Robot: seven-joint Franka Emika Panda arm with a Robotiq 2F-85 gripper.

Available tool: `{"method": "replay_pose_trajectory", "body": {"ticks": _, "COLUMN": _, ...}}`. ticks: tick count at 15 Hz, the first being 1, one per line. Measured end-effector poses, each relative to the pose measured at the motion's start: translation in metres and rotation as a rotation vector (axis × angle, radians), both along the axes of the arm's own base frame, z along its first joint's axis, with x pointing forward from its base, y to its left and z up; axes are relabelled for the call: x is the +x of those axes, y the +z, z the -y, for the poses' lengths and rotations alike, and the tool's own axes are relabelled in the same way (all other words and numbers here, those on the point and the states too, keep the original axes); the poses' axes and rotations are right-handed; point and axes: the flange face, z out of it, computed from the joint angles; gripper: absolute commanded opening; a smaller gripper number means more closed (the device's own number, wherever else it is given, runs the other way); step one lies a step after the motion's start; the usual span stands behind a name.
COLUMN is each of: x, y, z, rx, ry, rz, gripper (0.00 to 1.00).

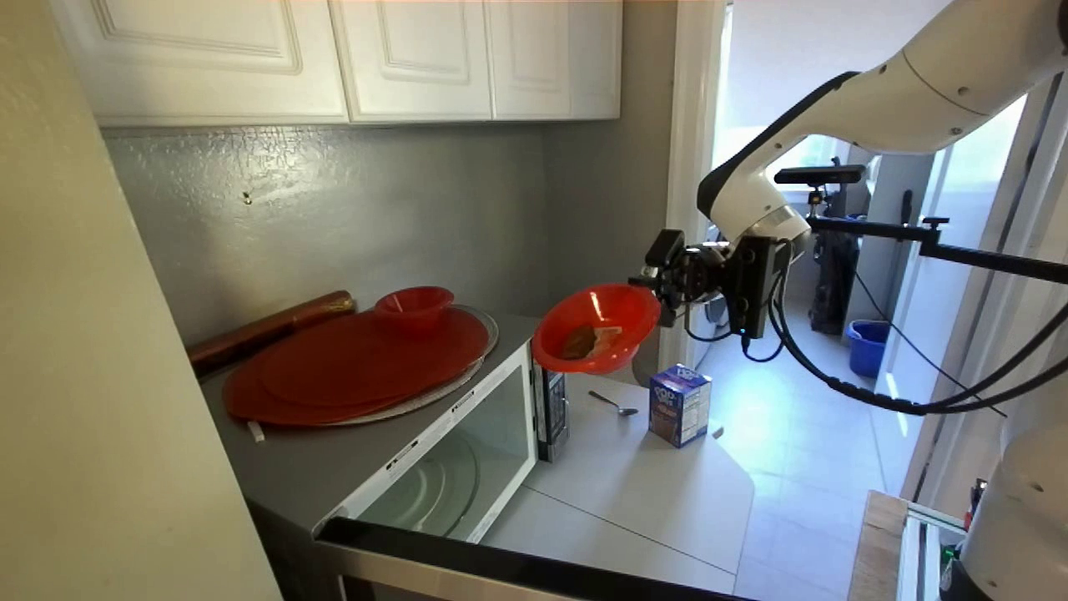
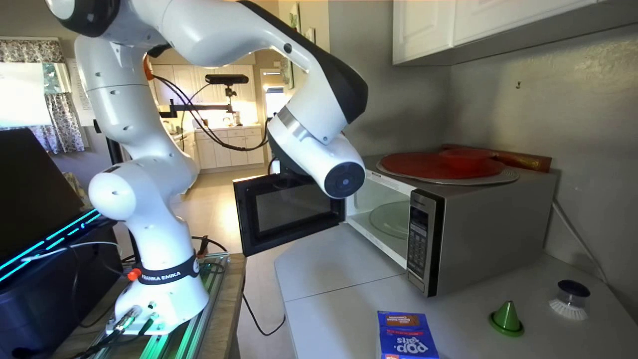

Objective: Open the microwave door then take the bowl out of the oven and place it on top of the microwave.

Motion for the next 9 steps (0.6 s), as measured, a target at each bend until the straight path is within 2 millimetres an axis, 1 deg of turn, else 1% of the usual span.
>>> {"method": "replay_pose_trajectory", "body": {"ticks": 3, "x": 0.018, "y": 0.04, "z": -0.035, "rx": 0.065, "ry": -0.022, "rz": -0.013, "gripper": 0.0}}
{"method": "replay_pose_trajectory", "body": {"ticks": 5, "x": 0.034, "y": 0.065, "z": -0.059, "rx": 0.094, "ry": -0.07, "rz": -0.033, "gripper": 0.0}}
{"method": "replay_pose_trajectory", "body": {"ticks": 7, "x": 0.053, "y": 0.083, "z": -0.081, "rx": 0.109, "ry": -0.148, "rz": -0.071, "gripper": 0.0}}
{"method": "replay_pose_trajectory", "body": {"ticks": 9, "x": 0.073, "y": 0.093, "z": -0.102, "rx": 0.109, "ry": -0.249, "rz": -0.122, "gripper": 0.0}}
